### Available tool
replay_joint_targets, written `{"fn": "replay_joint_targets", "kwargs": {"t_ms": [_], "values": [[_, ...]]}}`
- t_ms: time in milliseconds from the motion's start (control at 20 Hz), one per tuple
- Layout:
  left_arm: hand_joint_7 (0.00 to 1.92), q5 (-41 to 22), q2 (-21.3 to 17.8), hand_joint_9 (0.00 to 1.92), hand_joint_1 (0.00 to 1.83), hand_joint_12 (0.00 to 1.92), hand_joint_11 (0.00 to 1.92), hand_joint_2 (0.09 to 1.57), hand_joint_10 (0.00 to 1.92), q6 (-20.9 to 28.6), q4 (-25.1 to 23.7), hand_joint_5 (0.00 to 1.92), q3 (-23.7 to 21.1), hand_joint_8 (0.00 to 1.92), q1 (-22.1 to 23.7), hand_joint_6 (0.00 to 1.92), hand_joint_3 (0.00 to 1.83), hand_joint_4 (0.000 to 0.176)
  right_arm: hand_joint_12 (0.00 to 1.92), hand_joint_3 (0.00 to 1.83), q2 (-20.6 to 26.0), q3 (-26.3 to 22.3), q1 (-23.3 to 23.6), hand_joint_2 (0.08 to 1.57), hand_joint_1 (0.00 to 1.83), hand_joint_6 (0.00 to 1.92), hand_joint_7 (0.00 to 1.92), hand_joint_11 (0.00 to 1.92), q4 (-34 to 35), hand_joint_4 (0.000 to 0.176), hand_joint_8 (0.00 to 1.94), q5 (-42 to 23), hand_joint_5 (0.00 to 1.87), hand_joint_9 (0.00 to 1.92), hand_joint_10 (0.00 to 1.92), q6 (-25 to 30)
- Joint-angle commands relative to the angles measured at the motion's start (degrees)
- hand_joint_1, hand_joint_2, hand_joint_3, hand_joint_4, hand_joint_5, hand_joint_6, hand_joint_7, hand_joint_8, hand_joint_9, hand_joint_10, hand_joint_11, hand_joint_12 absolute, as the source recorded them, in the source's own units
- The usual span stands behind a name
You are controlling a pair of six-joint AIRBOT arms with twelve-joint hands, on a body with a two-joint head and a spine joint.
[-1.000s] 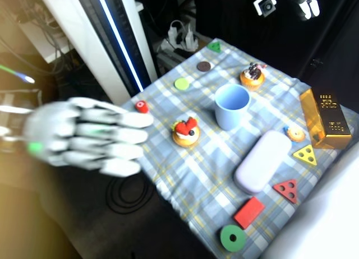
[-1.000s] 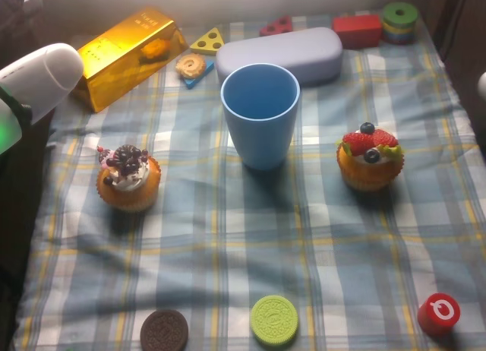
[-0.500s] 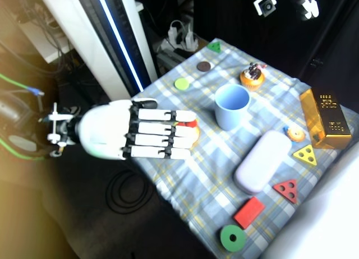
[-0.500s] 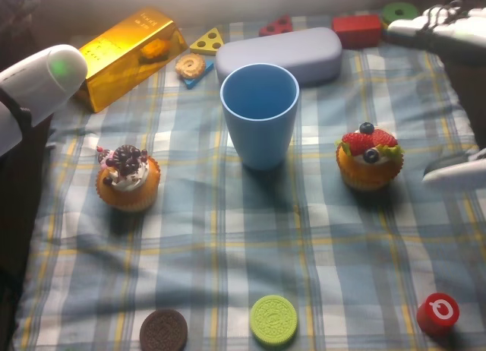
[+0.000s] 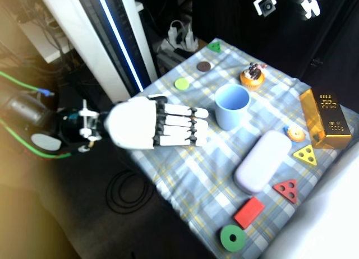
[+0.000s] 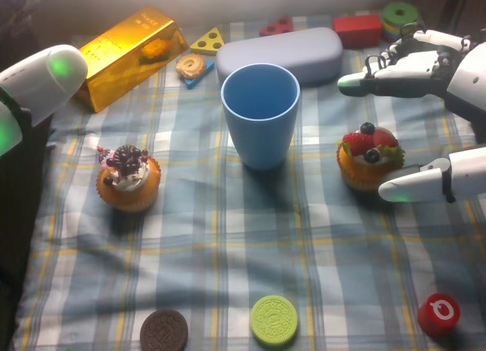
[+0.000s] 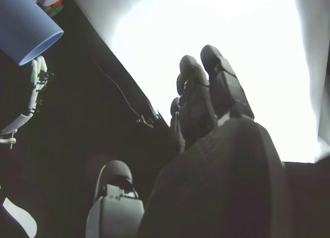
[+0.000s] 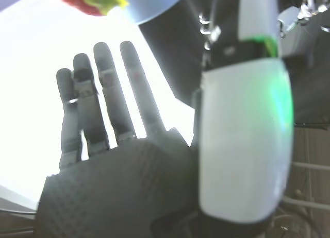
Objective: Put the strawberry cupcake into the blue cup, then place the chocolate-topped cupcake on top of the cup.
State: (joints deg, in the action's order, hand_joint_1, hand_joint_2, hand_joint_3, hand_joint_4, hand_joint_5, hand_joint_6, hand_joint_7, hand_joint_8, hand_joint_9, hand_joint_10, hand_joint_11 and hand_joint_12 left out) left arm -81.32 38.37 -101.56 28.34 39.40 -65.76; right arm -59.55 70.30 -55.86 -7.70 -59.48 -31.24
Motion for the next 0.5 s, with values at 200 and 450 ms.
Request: {"fn": "replay_joint_targets", "kwargs": {"t_ms": [200,450], "values": [[0.37,-6.4,-0.16,0.43,0.0,0.24,0.22,1.05,0.01,0.37,-1.06,0.23,0.27,0.01,0.67,0.01,0.0,0.106,0.78,0.0,-1.03,1.03,0.98,0.86,0.52,0.0,0.66,0.0,0.88,0.027,0.0,-4.08,0.47,0.51,0.0,0.51],[0.39,-6.41,-0.17,0.43,0.0,0.23,0.21,1.04,0.01,0.37,-1.05,0.23,0.22,0.01,0.67,0.0,0.0,0.107,1.25,0.0,-2.55,2.4,1.01,0.82,0.56,0.0,0.75,0.03,0.28,0.008,0.02,-1.01,0.49,0.66,0.03,0.49]]}}
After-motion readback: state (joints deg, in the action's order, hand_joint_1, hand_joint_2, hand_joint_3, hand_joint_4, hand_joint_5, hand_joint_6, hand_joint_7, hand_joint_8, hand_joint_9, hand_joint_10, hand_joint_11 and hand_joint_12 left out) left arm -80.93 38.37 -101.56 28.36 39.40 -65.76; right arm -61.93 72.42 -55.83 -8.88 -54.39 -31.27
